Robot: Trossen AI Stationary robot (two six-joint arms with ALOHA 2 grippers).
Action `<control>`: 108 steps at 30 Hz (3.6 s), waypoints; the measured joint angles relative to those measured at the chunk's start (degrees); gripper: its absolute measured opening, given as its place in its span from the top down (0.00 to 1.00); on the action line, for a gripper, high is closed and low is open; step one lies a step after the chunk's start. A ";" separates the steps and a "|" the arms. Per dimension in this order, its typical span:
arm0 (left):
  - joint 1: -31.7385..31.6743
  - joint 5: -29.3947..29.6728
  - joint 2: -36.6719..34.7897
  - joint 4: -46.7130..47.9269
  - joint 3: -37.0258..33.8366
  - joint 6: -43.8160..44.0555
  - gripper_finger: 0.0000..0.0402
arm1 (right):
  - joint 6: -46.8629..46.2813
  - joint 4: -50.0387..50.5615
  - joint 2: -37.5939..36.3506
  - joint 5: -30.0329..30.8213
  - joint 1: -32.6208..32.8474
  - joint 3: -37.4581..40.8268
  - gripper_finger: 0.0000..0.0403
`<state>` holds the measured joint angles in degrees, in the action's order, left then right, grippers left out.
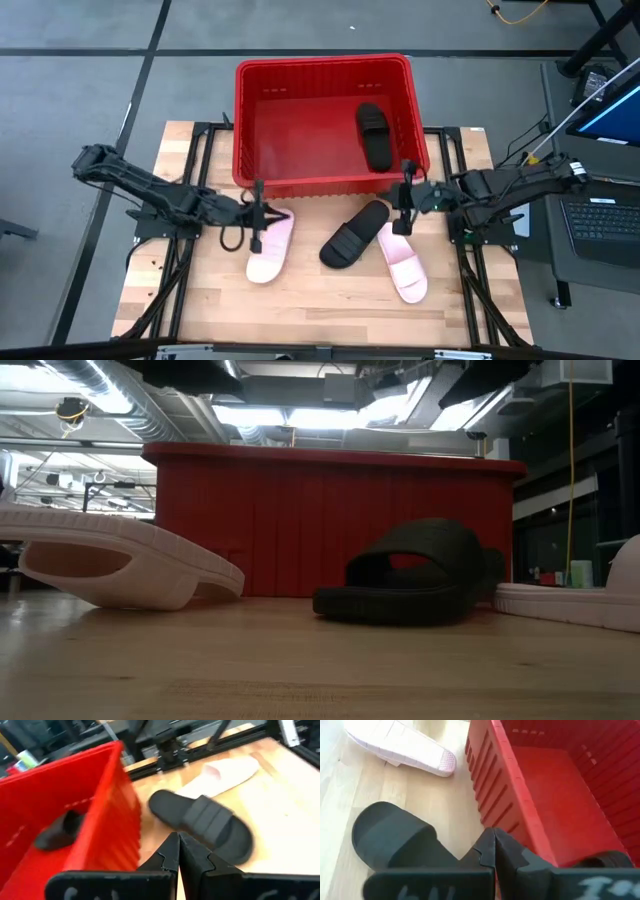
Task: Pick and place slides into bin
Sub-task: Put the black slide into the bin
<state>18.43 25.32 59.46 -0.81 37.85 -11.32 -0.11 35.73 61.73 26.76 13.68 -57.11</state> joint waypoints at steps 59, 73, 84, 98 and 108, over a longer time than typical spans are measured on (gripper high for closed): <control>11.81 19.20 51.17 -20.82 22.23 -13.05 0.98 | -19.12 -6.06 8.33 14.74 29.37 0.70 0.99; 7.23 11.65 51.15 -16.94 22.21 -6.42 0.81 | -19.23 -6.08 8.31 14.71 29.37 0.69 0.99; 7.02 14.14 51.15 -13.53 22.21 -14.49 0.67 | -19.29 -6.08 8.31 14.71 29.37 0.69 0.99; 5.98 18.11 54.36 -15.81 22.21 -20.08 0.68 | -19.12 -5.60 8.28 14.71 28.32 0.69 0.99; 5.64 31.28 60.16 -25.18 22.21 -30.15 0.67 | -19.29 -5.56 8.28 14.71 28.32 0.67 0.99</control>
<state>24.06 56.60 119.62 -25.99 60.05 -41.47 -19.40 30.17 70.02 41.47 42.00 -56.45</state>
